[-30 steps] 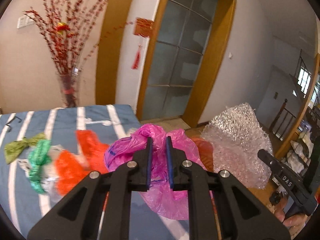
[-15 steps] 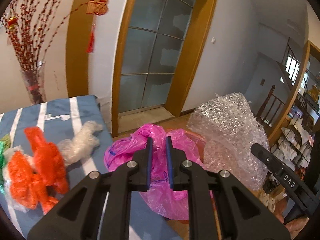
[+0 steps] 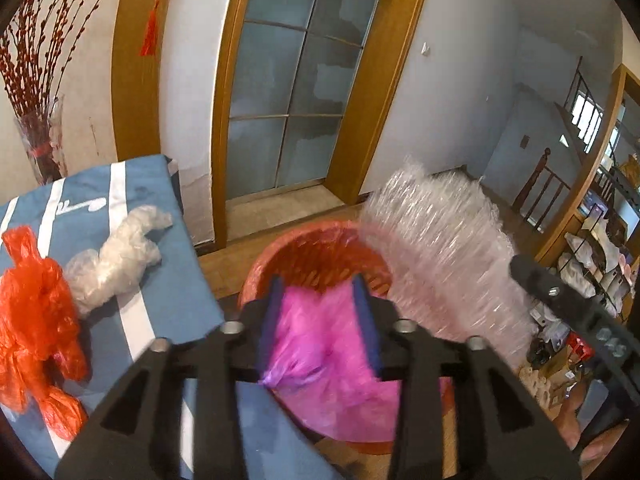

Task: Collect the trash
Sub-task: 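Open both grippers to release the pink bag and bubble wrap into the basket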

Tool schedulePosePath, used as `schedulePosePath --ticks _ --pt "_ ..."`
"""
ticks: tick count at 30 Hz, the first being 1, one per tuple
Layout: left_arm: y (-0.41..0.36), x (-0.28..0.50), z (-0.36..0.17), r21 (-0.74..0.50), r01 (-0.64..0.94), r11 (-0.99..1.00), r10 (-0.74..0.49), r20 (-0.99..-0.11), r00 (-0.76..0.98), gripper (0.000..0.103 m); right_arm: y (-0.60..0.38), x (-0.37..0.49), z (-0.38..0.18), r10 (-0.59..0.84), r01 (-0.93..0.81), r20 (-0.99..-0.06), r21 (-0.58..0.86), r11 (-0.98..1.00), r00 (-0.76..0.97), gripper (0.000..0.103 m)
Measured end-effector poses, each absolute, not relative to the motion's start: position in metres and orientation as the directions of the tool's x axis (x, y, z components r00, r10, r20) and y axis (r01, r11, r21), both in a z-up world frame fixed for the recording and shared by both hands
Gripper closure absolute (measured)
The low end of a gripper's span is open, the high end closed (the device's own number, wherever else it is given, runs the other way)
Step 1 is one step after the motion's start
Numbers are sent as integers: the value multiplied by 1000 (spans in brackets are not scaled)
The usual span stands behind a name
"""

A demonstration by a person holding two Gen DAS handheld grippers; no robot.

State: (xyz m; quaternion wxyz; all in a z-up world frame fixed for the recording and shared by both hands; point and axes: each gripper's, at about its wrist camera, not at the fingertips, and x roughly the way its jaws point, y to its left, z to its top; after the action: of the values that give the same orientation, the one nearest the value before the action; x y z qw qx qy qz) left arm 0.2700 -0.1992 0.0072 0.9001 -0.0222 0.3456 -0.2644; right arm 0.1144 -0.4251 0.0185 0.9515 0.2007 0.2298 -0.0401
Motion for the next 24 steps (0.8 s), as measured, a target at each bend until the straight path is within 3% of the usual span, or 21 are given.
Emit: schedulePosePath --ticks 11,24 --pt "-165 260 -3 -138 419 897 -404 -639 655 34 -427 100 21 -79 231 -462 282 931 883 40" --pt "-100 238 -5 -67 320 945 -284 -653 702 22 -395 99 24 -58 189 -479 230 955 876 40"
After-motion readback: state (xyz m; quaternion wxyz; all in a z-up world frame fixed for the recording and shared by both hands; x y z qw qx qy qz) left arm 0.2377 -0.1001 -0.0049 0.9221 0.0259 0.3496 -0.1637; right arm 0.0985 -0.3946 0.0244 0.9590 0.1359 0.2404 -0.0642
